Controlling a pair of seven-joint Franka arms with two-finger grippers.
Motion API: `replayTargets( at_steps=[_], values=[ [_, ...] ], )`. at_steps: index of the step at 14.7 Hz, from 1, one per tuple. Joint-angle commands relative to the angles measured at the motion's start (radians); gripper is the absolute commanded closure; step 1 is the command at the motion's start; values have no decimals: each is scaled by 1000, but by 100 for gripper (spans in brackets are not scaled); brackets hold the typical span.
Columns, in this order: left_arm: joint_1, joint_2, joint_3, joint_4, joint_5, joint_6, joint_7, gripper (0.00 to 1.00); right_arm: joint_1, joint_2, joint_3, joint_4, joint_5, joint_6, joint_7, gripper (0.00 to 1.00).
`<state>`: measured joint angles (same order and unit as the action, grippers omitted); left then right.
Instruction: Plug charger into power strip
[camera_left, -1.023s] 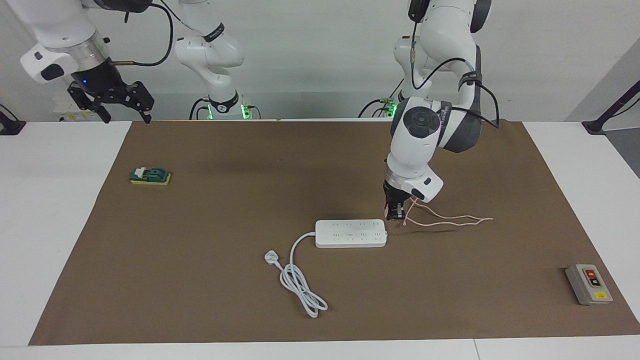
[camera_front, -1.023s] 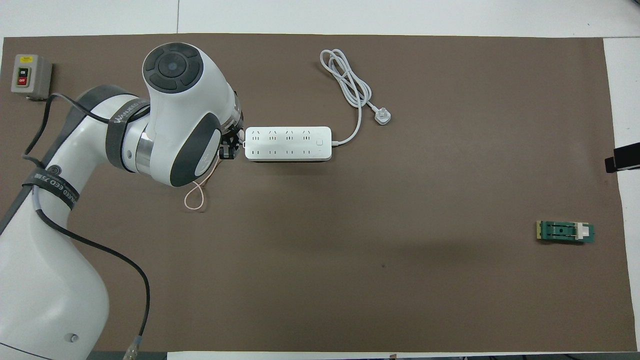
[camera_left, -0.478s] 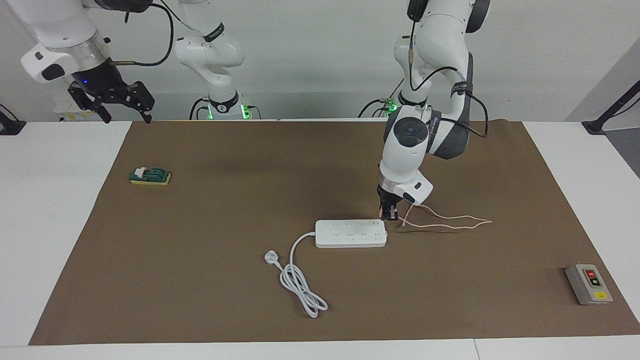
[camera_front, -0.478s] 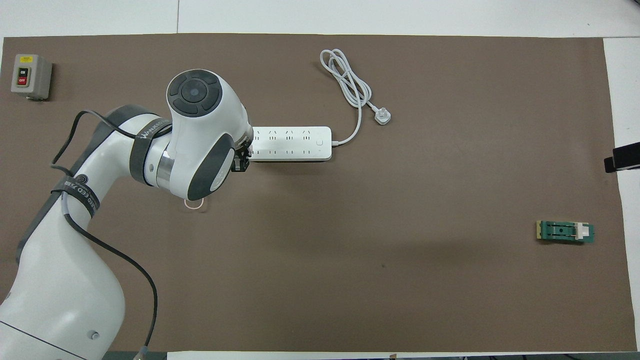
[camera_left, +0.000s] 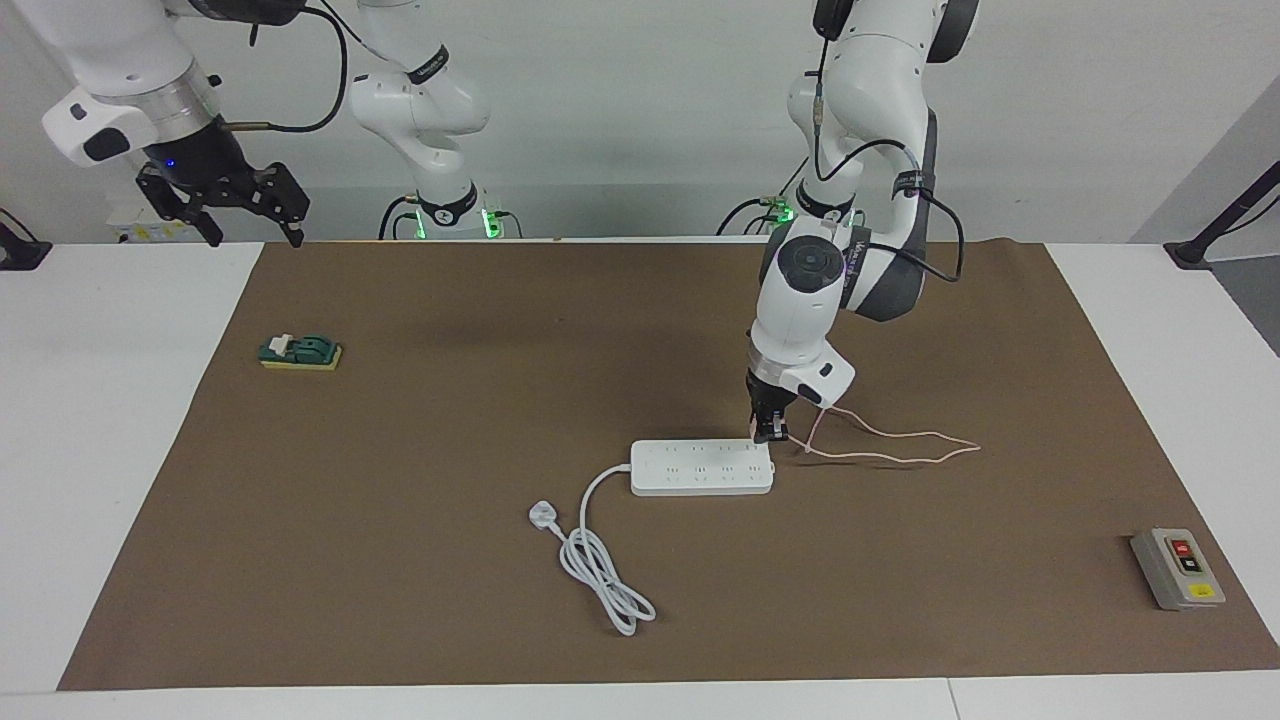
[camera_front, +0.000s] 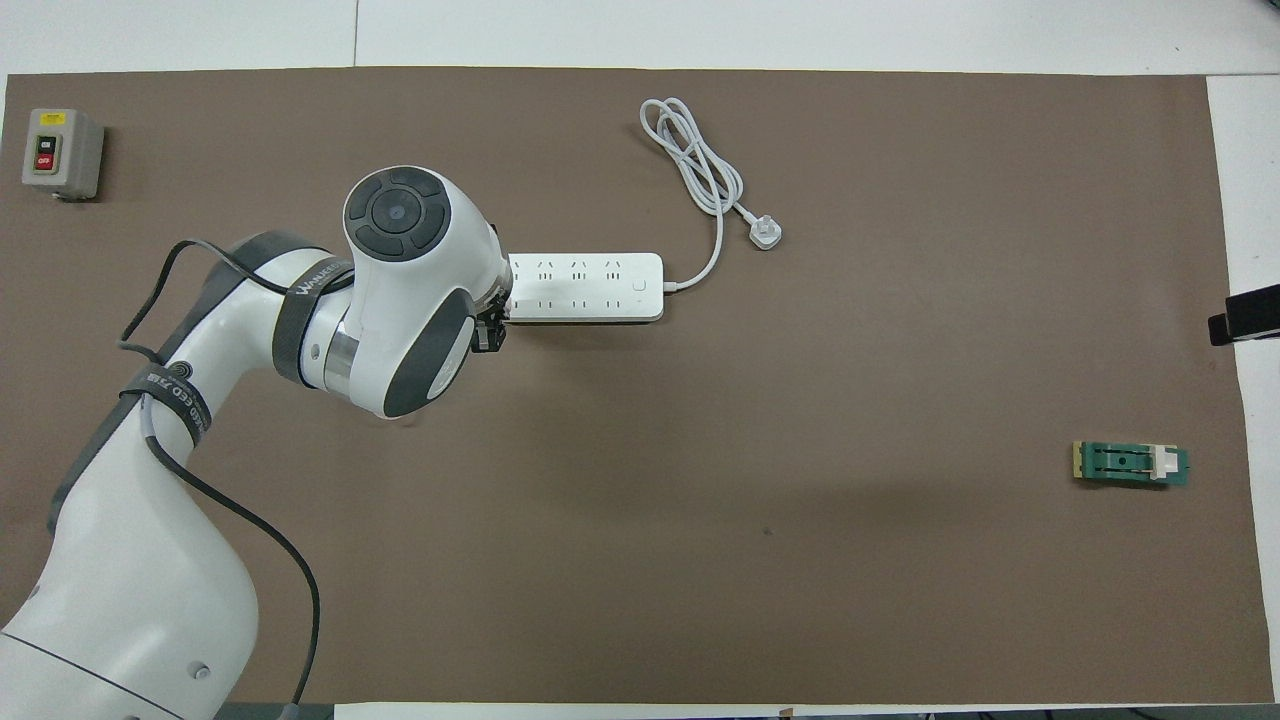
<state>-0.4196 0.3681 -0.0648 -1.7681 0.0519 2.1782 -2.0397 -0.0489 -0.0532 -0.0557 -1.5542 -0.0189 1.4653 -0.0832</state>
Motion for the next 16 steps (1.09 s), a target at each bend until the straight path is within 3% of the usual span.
replayTargets(
  at_steps=[1,13,16],
  values=[
    [-25,-28,14,-56,13,55,-33,100,-2,-16,0,-18,16,18,-10,0],
    [-28,17,14,-7,8,38,-30,100,-2,-16,0,-18,14,18,-9,0],
    [-30,60,14,77,8,-18,-30,100,-2,-14,0,-17,14,20,-9,0]
  ],
)
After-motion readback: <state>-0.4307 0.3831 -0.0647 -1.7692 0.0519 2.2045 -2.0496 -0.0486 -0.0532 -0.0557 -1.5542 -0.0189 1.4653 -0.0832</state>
